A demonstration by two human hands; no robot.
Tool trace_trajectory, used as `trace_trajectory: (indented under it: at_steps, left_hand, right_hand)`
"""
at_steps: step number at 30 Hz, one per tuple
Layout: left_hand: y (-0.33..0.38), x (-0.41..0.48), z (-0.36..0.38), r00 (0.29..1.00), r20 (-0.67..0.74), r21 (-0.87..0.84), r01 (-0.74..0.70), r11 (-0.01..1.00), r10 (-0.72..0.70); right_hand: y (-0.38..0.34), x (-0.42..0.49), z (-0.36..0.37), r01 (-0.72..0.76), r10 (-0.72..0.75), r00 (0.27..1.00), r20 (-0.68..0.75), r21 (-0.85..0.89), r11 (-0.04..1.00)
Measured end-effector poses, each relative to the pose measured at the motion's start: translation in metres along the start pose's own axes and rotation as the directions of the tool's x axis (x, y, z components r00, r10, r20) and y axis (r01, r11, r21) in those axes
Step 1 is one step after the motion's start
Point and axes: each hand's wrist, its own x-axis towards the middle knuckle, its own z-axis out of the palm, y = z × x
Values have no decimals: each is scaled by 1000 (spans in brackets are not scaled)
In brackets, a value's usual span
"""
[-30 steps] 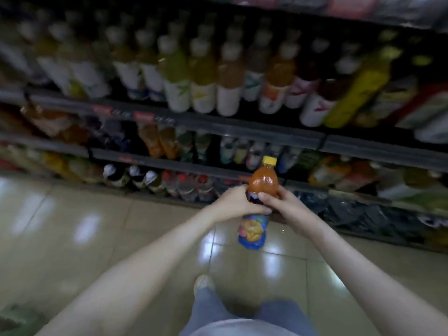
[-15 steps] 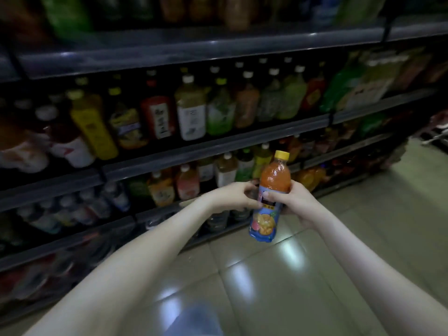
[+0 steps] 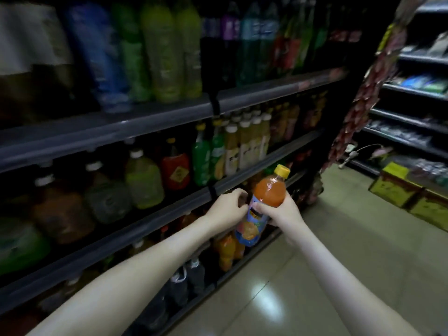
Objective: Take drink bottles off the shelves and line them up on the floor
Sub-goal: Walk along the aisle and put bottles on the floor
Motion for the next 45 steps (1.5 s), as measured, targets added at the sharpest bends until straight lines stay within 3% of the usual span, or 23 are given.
trace_trajectory:
  at_steps: [6,10,17,21,26,30,33,35,38,45]
  left_hand:
    - [90,162,73,999,-18,52,-50,997,51]
    - [137,262,122,998,-62,40,-27,999,29]
    - [207,380,203,1000,-3,40,10,999,-10]
    - [207,437,211,980,-180,102,102,989,-83]
    - [182,518,198,880,-460,262,264,928,-121]
    - [166,578,195,898,-431,496,322,806,-94]
    - [162,615,194,846,-531,581,400,709,-42]
    - [155,632,198,799,-601,596,449,666,0]
    - [140,642,207,783,-622,643,494,586,22]
    - [151,650,213,714,-699,585,598,548,-34]
  right_hand:
    - [2,115,-145,78,-77,976,-203,-2,997]
    - [12,198,-241,144,-143,954,-262,-13,989]
    - [-6,339,-361,231,-247,964,-93,-159,960]
    - [-21,418,-378,290,-286,957,53,-142,946]
    - [-17,521,-373,314,-290,937,197,-103,944]
    - [-26,586,-363,293,-268,934,236,-78,953]
    - [-33,623,-354,290,-270,932,243,-50,956]
    - [-31,641,-346,282,-259,929,263,-52,958]
    - [-20,661,-336,236,-211,938,275,-61,970]
    - [-22,707,-316,258,-186,917,352,-168,951]
